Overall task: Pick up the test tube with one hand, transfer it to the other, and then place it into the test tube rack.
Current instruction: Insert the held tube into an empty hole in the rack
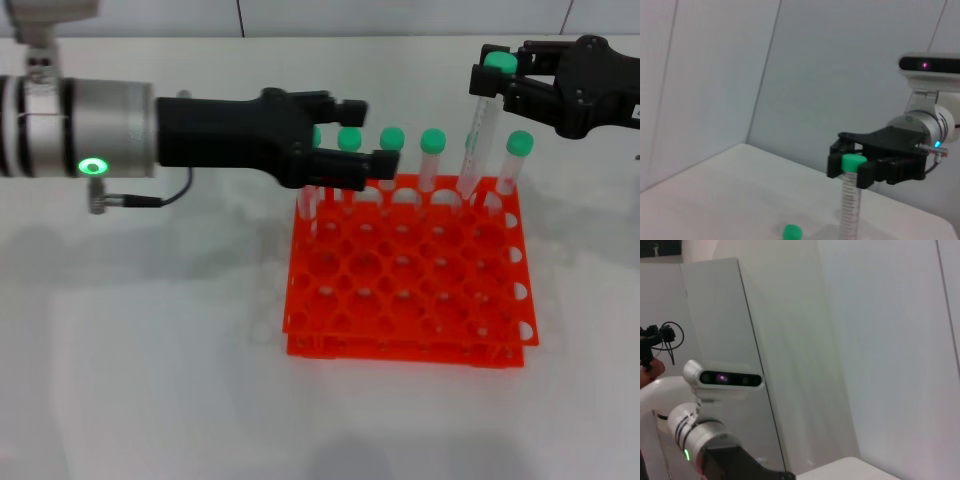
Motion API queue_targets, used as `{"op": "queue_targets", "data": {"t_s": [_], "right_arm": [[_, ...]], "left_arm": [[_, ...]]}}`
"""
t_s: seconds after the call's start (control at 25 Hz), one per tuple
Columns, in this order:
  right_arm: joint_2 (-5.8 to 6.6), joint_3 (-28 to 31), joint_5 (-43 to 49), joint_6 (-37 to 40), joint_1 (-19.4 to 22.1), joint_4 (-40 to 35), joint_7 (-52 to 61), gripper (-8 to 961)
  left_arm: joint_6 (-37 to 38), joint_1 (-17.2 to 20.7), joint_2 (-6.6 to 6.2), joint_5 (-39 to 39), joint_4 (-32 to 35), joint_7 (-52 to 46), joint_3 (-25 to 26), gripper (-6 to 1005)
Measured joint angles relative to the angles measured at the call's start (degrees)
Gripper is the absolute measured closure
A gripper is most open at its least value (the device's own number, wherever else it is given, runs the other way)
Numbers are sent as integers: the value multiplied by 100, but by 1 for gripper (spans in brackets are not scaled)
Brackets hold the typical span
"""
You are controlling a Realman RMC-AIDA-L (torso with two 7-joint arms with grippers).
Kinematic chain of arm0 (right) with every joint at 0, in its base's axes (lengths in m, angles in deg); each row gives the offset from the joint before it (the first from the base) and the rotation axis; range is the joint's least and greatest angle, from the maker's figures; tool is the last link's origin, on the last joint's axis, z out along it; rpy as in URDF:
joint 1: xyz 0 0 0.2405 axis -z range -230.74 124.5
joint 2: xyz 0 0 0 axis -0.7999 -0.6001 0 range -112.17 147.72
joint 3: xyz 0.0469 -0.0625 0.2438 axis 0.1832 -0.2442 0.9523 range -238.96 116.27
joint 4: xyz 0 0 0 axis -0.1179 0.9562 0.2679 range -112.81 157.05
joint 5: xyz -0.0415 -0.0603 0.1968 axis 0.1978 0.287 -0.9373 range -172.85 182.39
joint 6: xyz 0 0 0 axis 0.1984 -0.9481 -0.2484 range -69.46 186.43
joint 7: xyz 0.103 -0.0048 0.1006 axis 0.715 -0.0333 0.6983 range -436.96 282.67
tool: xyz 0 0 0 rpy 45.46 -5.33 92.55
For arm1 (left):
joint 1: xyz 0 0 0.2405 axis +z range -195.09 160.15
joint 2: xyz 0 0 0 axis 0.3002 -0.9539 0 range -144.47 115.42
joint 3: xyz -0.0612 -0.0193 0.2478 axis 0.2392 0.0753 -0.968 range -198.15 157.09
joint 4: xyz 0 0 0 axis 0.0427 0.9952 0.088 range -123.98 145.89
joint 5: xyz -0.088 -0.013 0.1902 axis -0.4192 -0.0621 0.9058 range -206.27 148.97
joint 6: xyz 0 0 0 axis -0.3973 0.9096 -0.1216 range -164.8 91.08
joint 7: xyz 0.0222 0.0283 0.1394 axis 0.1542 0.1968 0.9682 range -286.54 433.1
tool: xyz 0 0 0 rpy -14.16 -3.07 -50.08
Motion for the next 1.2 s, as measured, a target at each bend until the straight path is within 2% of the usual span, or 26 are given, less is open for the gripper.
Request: {"op": "queue_targets", "data": {"t_s": [0.28,0.4,0.52,0.8,1.0,1.2], "right_arm": [[-13,-20,-52,-2,39,19,0,685],[-16,-24,-63,-5,40,52,0,685],[-19,-48,-116,-7,40,84,0,685],[-51,-423,-465,-139,45,210,-173,686],[-51,-1105,-987,-568,48,293,-483,686],[-51,-1654,-1380,-980,41,356,-652,686]], "left_arm": [[173,898,-154,94,1332,-630,44,118],[390,1236,-263,194,1784,-803,95,119],[636,1420,-320,551,2099,-985,295,119],[1238,1545,-327,1422,2162,-944,1119,121],[1382,1756,-357,1567,2149,-704,1237,122],[1539,1782,-368,1858,2149,-558,1232,124]]}}
